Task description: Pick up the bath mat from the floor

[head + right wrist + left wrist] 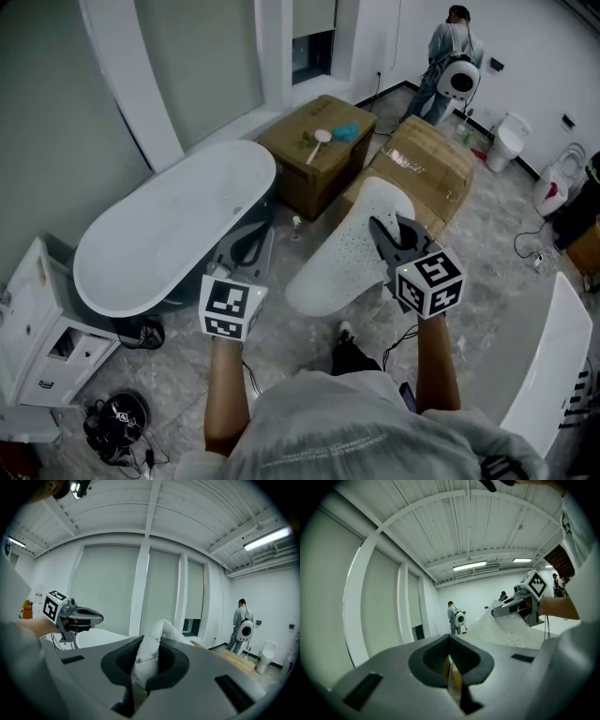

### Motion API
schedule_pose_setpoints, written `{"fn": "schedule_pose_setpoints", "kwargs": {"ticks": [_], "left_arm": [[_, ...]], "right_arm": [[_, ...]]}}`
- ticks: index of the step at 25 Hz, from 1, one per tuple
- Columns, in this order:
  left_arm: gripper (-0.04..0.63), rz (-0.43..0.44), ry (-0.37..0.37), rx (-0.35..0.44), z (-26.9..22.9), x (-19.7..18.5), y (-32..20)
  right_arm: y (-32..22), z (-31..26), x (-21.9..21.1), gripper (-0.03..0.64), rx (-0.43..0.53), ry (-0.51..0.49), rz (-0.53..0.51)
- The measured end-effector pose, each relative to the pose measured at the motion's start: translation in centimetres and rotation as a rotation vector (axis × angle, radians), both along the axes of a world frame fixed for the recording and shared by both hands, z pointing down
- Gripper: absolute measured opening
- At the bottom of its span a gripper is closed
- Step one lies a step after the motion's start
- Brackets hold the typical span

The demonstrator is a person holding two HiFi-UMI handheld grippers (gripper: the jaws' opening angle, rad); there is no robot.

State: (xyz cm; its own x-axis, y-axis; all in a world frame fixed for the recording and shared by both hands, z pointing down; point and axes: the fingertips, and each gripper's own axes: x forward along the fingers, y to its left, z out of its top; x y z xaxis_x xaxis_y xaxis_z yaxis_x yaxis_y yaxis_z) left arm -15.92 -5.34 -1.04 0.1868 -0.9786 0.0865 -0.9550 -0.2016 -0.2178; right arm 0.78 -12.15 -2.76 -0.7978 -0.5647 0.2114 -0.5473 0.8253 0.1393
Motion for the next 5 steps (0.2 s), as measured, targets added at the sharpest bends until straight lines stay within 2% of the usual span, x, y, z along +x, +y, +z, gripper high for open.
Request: {"fn": "schedule_pose_setpoints", "kwargs": {"ticks": [5], "left_arm": [[0.011, -0.007, 0.004, -0.045, 1.7, 0.0, -0.4]], "right_arm": [[-0.4, 0.7, -0.2, 0.031, -0.007, 0.009, -0.006]]}}
